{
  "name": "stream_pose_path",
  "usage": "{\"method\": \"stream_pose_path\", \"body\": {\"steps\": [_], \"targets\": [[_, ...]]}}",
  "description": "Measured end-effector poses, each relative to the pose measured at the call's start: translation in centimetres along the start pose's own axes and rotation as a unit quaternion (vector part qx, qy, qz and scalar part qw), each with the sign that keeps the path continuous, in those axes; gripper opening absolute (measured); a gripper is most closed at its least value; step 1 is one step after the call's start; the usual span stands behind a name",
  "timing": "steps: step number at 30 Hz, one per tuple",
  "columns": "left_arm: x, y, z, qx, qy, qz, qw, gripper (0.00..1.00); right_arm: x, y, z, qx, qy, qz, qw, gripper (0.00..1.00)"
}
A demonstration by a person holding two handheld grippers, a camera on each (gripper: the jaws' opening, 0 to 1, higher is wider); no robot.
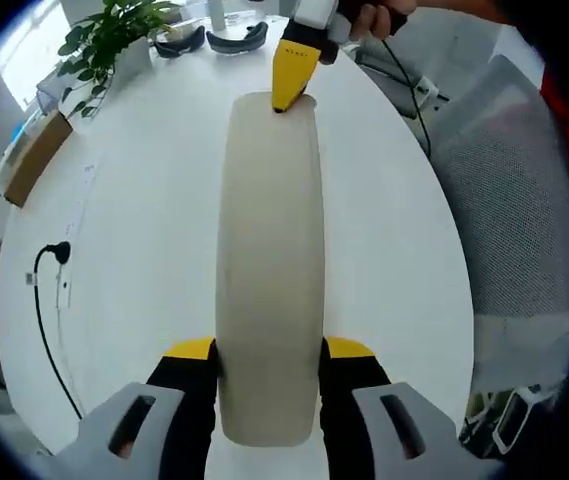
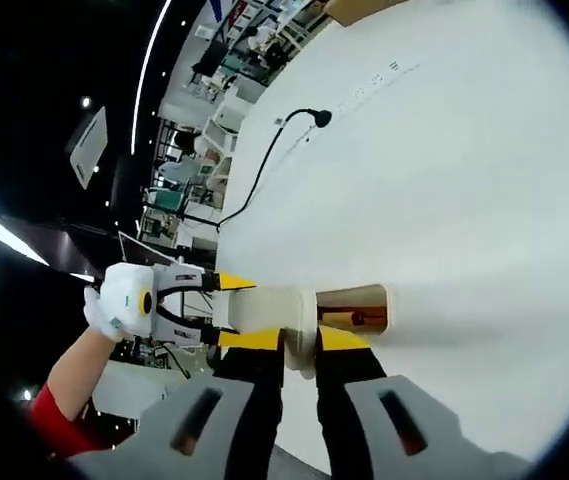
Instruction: Arrange the utensils inside the cutlery case until each visible utensil rests in its matching compartment.
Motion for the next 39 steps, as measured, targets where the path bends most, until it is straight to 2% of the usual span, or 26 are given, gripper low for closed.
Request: {"method": "stream_pose_path", "body": {"steps": [2,4,11,14,19,22,24,30,36,38,39], "targets": [[0.5,-0.2,0.2,-0.007,-0.005,-0.002,1.0,0.41,0.4,0.0,0.3,0.001,-0.001,-0.002,1.0,0.09],[0.9,-0.4,0.3,-0.003,-0.007,-0.013,0.9999,0.41,0.9,-0.1,1.0,0.026,0.001,-0.015,0.9996,0.09],[1.4,-0.7,0.1,-0.001,-0.008,-0.024,0.9997,0.4,1.8,-0.2,1.8,0.033,-0.002,-0.01,0.9994,0.09],[1.8,-1.0,0.2,-0.01,-0.008,-0.027,0.9996,0.4,2.0,-0.1,1.8,0.05,0.011,-0.002,0.9987,0.08],[2.5,-1.5,0.4,-0.011,-0.009,-0.025,0.9996,0.4,2.6,-0.5,2.1,0.045,0.012,-0.007,0.9989,0.08],[2.7,-1.7,0.4,0.011,-0.006,-0.028,0.9995,0.4,2.8,-0.8,2.0,0.045,0.012,-0.007,0.9989,0.07],[2.9,-1.8,0.1,0.0,-0.005,-0.029,0.9996,0.4,3.0,-1.0,1.9,0.046,0.014,-0.006,0.9988,0.07],[2.9,-1.7,0.0,0.002,-0.003,-0.028,0.9996,0.4,3.3,-0.7,2.6,0.033,0.008,-0.004,0.9994,0.08],[3.2,-1.4,0.1,0.002,0.004,-0.031,0.9995,0.39,3.5,-0.7,3.0,0.008,-0.013,0.001,0.9999,0.1],[3.3,-1.3,0.1,-0.002,0.001,-0.029,0.9996,0.39,3.7,-0.9,3.4,0.009,-0.029,-0.008,0.9995,0.11],[3.4,-1.2,0.2,-0.002,0.001,-0.03,0.9996,0.39,3.7,-0.8,3.4,-0.004,-0.034,-0.005,0.9994,0.11]]}}
Point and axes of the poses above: the point that each gripper's makers call its tool centre point, and the gripper's own axes: x roughly forward along the fingers, z roughly to its right, y roughly out of its top, the point moved 7 cm from there along -x, roughly backward along the fingers
